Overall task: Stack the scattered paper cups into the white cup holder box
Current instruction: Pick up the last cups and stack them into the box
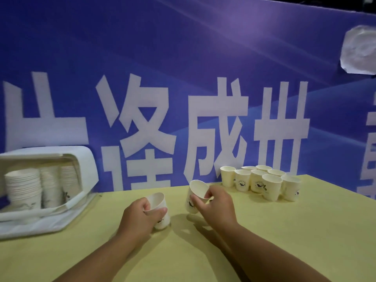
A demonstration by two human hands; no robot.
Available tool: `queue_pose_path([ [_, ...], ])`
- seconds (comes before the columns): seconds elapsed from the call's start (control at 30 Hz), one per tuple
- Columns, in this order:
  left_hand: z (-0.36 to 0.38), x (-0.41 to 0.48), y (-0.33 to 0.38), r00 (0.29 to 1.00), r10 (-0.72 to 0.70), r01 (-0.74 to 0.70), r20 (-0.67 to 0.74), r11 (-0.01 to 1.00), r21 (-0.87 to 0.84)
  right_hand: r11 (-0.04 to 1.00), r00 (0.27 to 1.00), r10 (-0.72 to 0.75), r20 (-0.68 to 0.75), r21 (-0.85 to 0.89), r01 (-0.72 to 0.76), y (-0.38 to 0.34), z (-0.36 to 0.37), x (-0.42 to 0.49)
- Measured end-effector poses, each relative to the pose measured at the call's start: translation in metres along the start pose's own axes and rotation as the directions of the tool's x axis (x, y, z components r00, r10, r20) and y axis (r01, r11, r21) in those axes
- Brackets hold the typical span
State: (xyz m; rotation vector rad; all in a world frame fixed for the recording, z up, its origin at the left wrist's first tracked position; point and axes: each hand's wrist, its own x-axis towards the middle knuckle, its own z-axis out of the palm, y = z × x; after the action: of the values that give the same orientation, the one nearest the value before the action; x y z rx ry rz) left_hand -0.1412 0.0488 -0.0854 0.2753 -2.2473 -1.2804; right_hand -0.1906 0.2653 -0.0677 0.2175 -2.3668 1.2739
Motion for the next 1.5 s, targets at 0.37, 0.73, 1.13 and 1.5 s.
queue_pose_path([
  [0.37, -0.12, 0.043, -0.032, 0.977, 0.088, -0.102, -0.196, 0.993, -0.065, 0.934, 0.994, -0.102, 0.032, 0.347, 0.085, -0.109, 0.141, 0.001],
  [0.73, -0.226, 0.096, -0.087, 0.907, 0.092, -0.104, -0.411, 0.995, -0.007, 0.658, 0.994, -0.086, 0.064, 0.753, 0.008, -0.211, 0.242, 0.004],
  [1.13, -0.236, 0.113, -0.124, 0.974, -0.073, 0.134, -0.213, 0.948, 0.29, 0.653, 0.977, -0.19, 0.094, 0.755, 0.054, -0.218, 0.266, 0.007],
  [1.5, -0.239, 0.106, -0.127, 0.986, -0.144, 0.164, -0.08, 0.814, 0.558, 0.845, 0.888, -0.337, 0.314, 0.518, 0.137, -0.221, 0.285, 0.006],
])
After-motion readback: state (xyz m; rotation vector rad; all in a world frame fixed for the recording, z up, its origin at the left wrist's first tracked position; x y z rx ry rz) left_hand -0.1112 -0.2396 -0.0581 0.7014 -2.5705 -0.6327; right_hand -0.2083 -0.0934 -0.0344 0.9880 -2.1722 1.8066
